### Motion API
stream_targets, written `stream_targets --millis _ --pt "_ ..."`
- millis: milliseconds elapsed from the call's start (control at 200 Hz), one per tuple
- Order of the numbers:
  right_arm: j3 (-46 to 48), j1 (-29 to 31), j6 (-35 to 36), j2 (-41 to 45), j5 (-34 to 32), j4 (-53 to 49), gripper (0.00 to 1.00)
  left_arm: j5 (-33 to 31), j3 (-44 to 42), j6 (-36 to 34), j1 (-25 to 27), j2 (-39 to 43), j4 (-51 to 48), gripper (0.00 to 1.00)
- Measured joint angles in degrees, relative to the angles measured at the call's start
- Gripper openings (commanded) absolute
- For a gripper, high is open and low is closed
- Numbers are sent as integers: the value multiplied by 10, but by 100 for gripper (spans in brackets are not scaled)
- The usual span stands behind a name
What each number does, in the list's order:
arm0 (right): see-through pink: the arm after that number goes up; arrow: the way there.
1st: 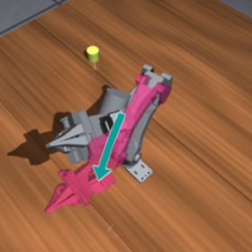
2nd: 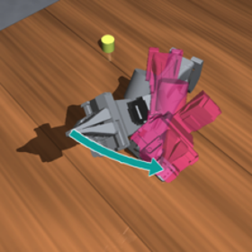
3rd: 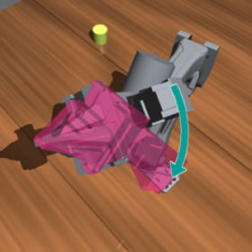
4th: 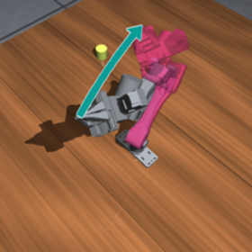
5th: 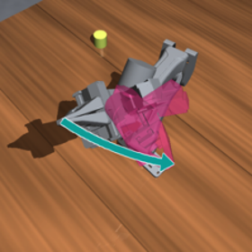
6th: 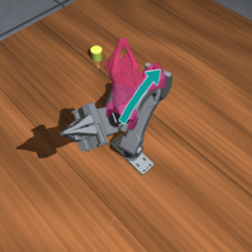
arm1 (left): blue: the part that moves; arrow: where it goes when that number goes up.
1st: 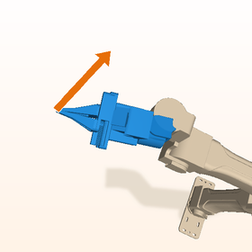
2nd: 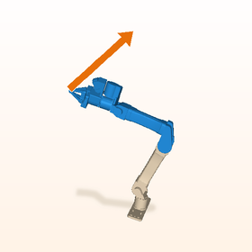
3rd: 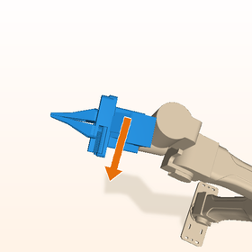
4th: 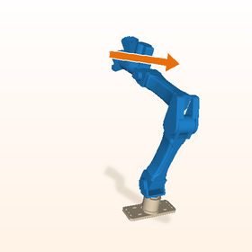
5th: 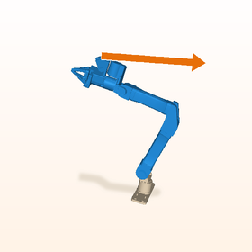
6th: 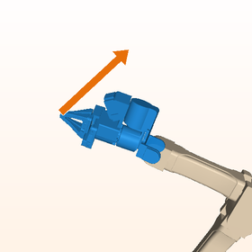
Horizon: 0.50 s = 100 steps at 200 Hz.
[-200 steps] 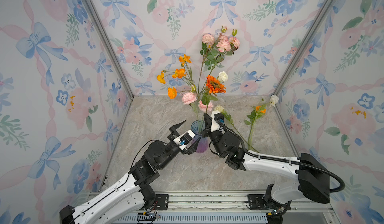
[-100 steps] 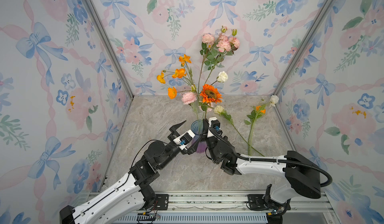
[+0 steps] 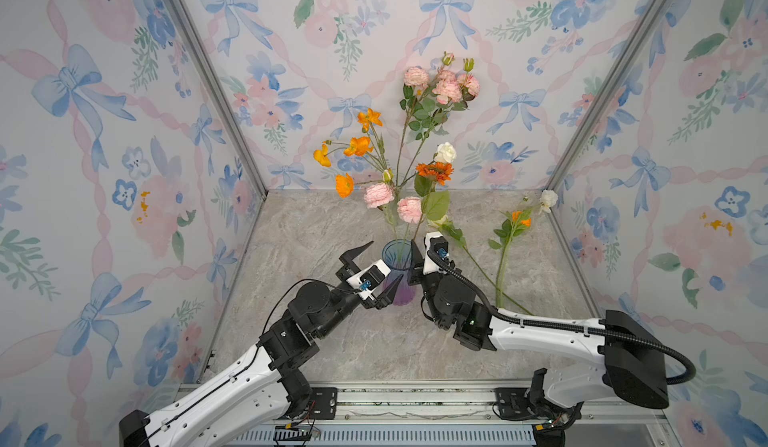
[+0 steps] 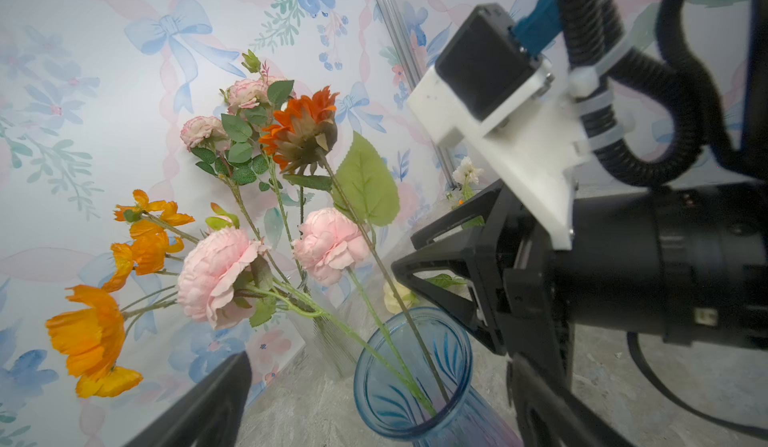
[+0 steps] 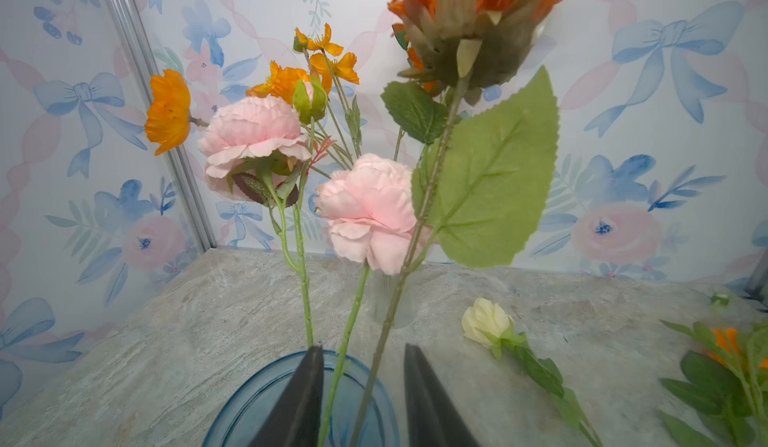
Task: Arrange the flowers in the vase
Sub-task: 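Open right gripper and draw back from the vase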
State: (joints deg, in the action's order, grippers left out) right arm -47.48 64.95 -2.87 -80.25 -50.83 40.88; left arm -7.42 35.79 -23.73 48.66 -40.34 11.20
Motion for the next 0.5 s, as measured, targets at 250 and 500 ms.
stream_targets --millis 250,500 --pt "0 0 -20 41 16 -87 50 0 0 0 0 0 0 98" --pt "0 0 -40 112 31 -202 64 8 0 0 0 -2 0 98"
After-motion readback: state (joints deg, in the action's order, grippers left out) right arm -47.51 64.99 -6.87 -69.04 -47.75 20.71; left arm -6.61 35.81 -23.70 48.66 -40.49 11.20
